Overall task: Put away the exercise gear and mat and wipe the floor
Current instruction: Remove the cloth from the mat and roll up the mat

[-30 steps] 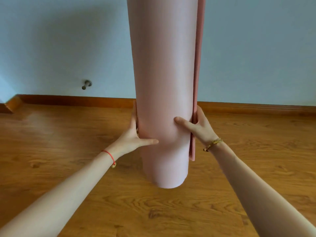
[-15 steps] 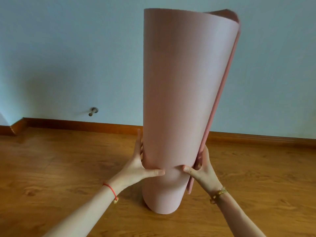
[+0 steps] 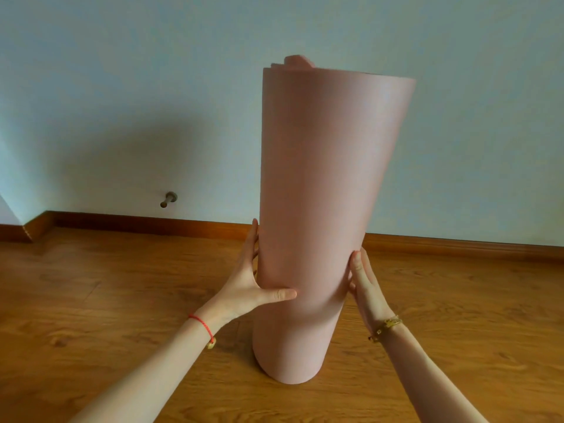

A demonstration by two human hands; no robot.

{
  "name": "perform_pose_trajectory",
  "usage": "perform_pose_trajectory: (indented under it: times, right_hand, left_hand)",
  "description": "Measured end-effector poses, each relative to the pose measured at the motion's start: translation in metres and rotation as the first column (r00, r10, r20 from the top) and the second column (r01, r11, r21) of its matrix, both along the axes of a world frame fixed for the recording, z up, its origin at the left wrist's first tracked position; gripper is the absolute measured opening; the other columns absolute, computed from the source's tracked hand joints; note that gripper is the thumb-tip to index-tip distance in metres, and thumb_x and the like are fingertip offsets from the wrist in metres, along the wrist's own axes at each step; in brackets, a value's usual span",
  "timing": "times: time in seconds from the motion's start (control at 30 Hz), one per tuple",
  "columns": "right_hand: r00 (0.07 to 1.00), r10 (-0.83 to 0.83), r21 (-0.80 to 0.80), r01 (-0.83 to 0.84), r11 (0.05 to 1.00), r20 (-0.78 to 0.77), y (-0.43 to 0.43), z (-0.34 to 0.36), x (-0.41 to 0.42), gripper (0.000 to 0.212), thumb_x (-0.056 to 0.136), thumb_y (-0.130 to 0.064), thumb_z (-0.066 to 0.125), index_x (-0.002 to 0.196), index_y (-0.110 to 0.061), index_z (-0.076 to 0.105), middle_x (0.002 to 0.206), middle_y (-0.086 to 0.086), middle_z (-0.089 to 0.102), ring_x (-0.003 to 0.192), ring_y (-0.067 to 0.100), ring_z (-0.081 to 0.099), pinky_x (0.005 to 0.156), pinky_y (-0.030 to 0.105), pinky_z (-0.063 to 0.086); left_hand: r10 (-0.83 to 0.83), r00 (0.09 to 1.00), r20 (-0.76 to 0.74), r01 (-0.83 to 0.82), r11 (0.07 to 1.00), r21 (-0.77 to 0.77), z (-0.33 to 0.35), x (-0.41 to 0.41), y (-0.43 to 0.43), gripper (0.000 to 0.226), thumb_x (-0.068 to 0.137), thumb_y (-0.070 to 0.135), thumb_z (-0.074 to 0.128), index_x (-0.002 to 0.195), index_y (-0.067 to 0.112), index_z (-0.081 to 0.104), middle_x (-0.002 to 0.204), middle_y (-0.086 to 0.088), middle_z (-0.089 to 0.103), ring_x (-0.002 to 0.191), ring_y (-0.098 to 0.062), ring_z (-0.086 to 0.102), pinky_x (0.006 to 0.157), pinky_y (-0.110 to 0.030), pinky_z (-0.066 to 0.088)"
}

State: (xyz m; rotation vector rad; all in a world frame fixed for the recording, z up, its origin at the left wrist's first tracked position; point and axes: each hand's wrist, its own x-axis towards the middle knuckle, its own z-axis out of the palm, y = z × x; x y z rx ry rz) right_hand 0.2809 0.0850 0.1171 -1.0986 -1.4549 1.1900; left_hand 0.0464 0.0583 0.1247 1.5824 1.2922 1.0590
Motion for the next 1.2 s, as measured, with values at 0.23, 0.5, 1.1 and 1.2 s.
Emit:
perform_pose_trajectory:
  times: [0.23, 0.5, 1.1, 1.2]
  right_hand:
    - [0.998, 0.041, -0.004, -0.042, 0.999, -0.038, 0.002, -0.008, 0.0, 0.085, 0.058, -0.093, 0.049, 0.133, -0.054, 0.039, 0.136, -0.03, 0.051, 0.128, -0.004, 0.048, 0.106, 0.036, 0.04]
    - [0.959, 0.251, -0.053, -0.246, 0.968, 0.134, 0.0, -0.017, 0.013, 0.118, 0.041, -0.065, 0.087, 0.14, -0.043, 0.026, 0.139, -0.018, 0.048, 0.12, -0.007, 0.053, 0.084, 0.013, 0.052]
    - [0.772, 0.608, 0.011, -0.62, 0.784, 0.187, -0.005, 0.109, -0.192, 0.104, 0.05, -0.09, 0.061, 0.141, -0.049, 0.032, 0.134, -0.029, 0.053, 0.121, -0.006, 0.054, 0.103, 0.034, 0.048]
    - [0.67, 0.723, -0.056, -0.726, 0.686, 0.167, -0.028, 0.11, -0.251, 0.094, 0.05, -0.093, 0.056, 0.133, -0.057, 0.032, 0.134, -0.031, 0.049, 0.127, 0.001, 0.048, 0.108, 0.036, 0.04]
  left_hand:
    - [-0.039, 0.999, -0.033, 0.037, 0.998, -0.059, 0.003, -0.012, 0.01, 0.13, 0.058, 0.038, 0.09, 0.154, 0.043, 0.003, 0.152, 0.018, 0.028, 0.126, 0.003, 0.041, 0.096, -0.013, 0.047]
    - [-0.16, 0.975, -0.154, 0.123, 0.966, -0.226, -0.006, -0.012, 0.007, 0.116, 0.068, 0.023, 0.091, 0.145, 0.042, 0.008, 0.123, 0.032, 0.035, 0.122, -0.002, 0.041, 0.105, -0.023, 0.036]
    - [0.503, 0.835, 0.224, -0.481, 0.864, -0.146, 0.095, -0.171, -0.117, 0.059, 0.058, 0.038, 0.088, 0.111, 0.041, 0.062, 0.102, 0.027, 0.073, 0.096, 0.004, 0.07, 0.077, -0.015, 0.054]
    - [0.636, 0.742, 0.214, -0.613, 0.772, -0.167, 0.104, -0.211, -0.168, 0.072, 0.054, 0.046, 0.088, 0.121, 0.036, 0.061, 0.115, 0.017, 0.074, 0.104, -0.001, 0.07, 0.087, -0.021, 0.054]
